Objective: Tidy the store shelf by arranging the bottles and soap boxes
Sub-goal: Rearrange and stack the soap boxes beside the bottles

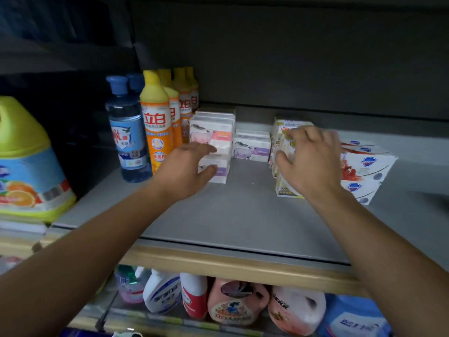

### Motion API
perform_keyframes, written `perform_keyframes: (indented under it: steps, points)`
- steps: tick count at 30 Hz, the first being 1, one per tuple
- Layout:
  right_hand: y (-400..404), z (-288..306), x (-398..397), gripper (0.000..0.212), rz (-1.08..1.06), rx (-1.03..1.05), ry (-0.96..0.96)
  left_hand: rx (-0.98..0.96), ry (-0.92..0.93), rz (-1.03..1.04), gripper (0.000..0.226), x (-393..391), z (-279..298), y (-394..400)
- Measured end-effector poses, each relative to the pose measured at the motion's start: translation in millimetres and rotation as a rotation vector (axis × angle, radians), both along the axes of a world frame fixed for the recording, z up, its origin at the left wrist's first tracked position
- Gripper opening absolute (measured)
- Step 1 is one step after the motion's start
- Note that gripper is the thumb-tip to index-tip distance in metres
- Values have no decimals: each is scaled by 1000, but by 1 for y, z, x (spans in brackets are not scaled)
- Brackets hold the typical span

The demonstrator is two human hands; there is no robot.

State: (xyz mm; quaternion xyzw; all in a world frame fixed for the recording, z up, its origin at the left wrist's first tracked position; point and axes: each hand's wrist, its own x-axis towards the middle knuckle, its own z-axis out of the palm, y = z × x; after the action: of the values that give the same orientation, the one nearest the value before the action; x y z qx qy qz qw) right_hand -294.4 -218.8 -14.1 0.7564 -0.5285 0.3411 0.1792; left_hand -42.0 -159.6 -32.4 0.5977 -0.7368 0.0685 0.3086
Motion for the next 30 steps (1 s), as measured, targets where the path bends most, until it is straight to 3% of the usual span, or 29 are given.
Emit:
perform_keyframes:
  steps: [3, 5, 10, 14, 19, 25, 30]
  points:
    - [11, -2, 30, 34, 338, -27, -154, 162, 16, -15, 42, 18, -22, 20]
    - [8, -10, 49, 34, 392, 48, -142, 260, -17, 30, 47, 33, -34, 26]
    - [-42, -24, 78, 50, 187, 350, -83, 287, -94, 79, 56, 50, -57, 26]
    - [-88, -25, 91, 57, 28, 421, -15, 228, -101, 58, 76, 52, -62, 23]
    - [-133, -19, 100, 74, -77, 519, 61, 216, -115, 51, 74, 57, -66, 15]
    - [-143, -22, 105, 70, -225, 411, 294, 257, -114, 63, 78, 57, -66, 12]
    - [-123, -9, 108, 63, -266, 358, 292, 266, -88, 64, 78, 56, -65, 13]
